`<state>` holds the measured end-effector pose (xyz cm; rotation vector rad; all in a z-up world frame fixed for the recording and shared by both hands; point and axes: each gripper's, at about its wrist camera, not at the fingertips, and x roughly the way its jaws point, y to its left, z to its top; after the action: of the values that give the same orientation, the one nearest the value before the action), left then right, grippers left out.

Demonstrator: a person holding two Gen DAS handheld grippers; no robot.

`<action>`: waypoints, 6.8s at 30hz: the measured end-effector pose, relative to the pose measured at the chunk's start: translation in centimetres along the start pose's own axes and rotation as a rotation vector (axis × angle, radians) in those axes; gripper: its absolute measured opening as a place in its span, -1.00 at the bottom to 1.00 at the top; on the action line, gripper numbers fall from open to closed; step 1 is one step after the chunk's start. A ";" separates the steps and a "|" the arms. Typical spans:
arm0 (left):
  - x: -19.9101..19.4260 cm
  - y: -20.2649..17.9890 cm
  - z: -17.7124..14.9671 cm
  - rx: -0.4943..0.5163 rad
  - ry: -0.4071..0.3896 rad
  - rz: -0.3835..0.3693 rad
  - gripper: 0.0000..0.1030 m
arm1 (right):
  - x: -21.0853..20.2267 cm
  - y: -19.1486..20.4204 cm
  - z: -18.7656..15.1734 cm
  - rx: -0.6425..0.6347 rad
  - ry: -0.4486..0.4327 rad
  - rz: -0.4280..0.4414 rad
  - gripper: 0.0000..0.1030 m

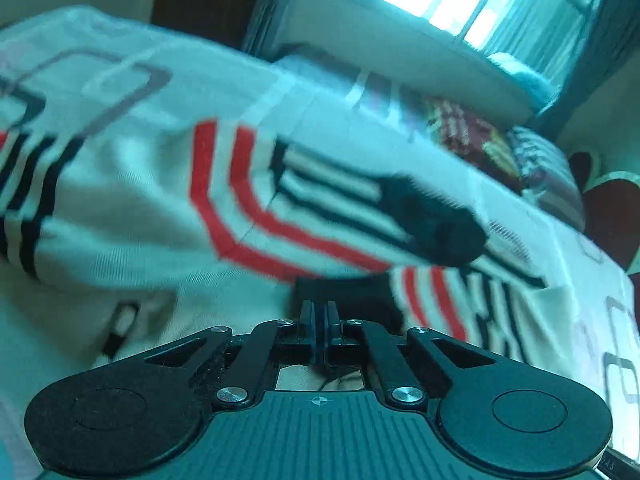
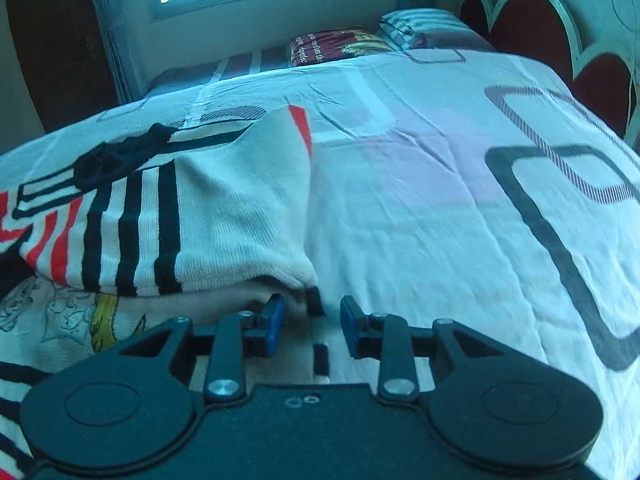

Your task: Fold small clothes

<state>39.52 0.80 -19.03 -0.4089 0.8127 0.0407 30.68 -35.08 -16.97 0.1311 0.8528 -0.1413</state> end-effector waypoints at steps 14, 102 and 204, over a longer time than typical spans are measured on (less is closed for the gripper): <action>5.6 -4.1 -1.0 0.102 0.068 -0.035 -0.96 | 7.1 0.4 6.9 0.067 -0.034 0.030 -0.19; -5.6 27.7 8.3 -0.429 -0.342 -0.013 -0.90 | 2.3 35.1 -4.3 -0.341 0.052 0.258 0.05; 15.1 8.4 9.5 0.024 -0.111 0.161 -0.35 | 7.4 14.6 3.8 -0.215 -0.057 0.063 -0.08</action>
<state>54.99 10.24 -26.84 -0.3153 0.7347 0.2020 40.86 -21.91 -19.19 -0.0471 0.8008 0.0063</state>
